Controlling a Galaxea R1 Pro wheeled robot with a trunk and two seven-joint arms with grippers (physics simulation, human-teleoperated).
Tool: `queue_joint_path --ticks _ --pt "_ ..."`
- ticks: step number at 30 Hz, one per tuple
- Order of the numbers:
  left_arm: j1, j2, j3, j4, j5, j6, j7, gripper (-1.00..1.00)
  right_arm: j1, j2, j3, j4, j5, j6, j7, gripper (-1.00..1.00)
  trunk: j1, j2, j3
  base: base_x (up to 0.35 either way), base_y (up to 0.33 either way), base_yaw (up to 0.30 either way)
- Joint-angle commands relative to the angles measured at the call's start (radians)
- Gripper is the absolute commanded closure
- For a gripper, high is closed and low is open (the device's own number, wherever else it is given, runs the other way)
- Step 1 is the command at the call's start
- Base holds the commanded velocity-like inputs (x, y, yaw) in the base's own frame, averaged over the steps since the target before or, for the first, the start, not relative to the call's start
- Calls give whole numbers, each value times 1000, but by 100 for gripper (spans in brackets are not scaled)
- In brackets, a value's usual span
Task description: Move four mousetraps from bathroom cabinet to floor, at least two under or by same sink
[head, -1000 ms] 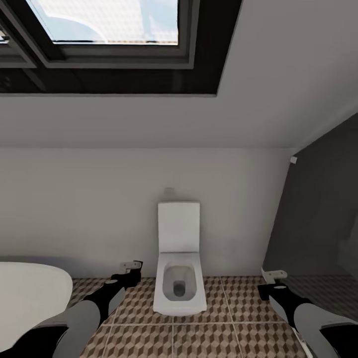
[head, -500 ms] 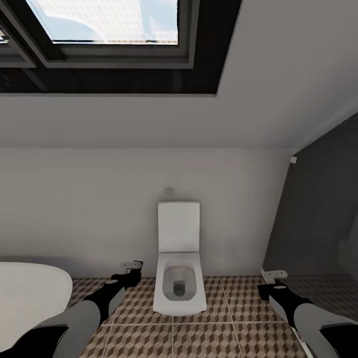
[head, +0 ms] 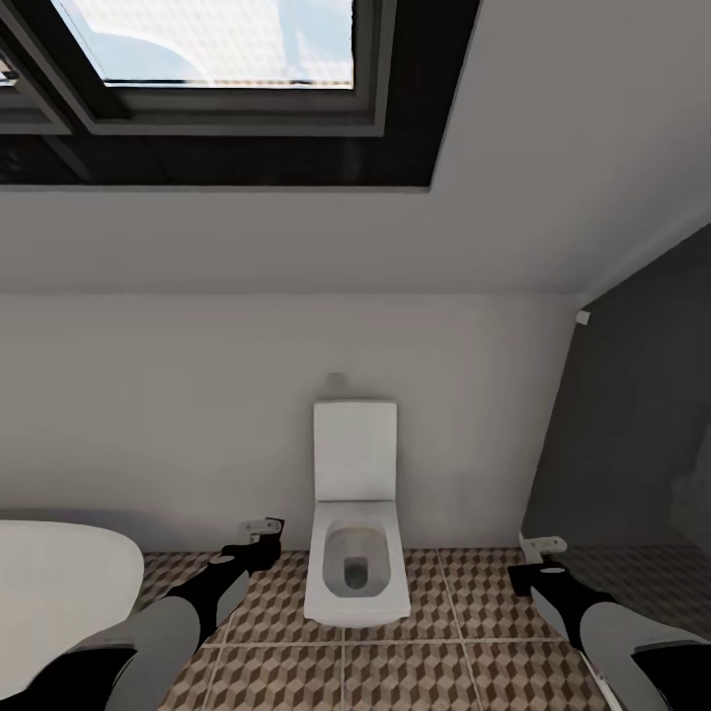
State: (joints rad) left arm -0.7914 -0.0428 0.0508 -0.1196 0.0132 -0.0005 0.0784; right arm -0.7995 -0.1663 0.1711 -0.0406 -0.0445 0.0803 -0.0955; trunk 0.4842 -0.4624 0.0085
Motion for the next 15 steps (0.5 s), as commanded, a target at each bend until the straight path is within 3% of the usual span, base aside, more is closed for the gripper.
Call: queue_joint_path --ticks 1,15 --pt "0 0 4 0 -1 0 4 100 0 0 8 -2 -5 7 -3 100 0 -1 0 0 0 0" --pt "0 2 0 1 -1 0 1 100 0 9 8 -2 -3 5 -3 100 46 -85 -38 0 0 0"
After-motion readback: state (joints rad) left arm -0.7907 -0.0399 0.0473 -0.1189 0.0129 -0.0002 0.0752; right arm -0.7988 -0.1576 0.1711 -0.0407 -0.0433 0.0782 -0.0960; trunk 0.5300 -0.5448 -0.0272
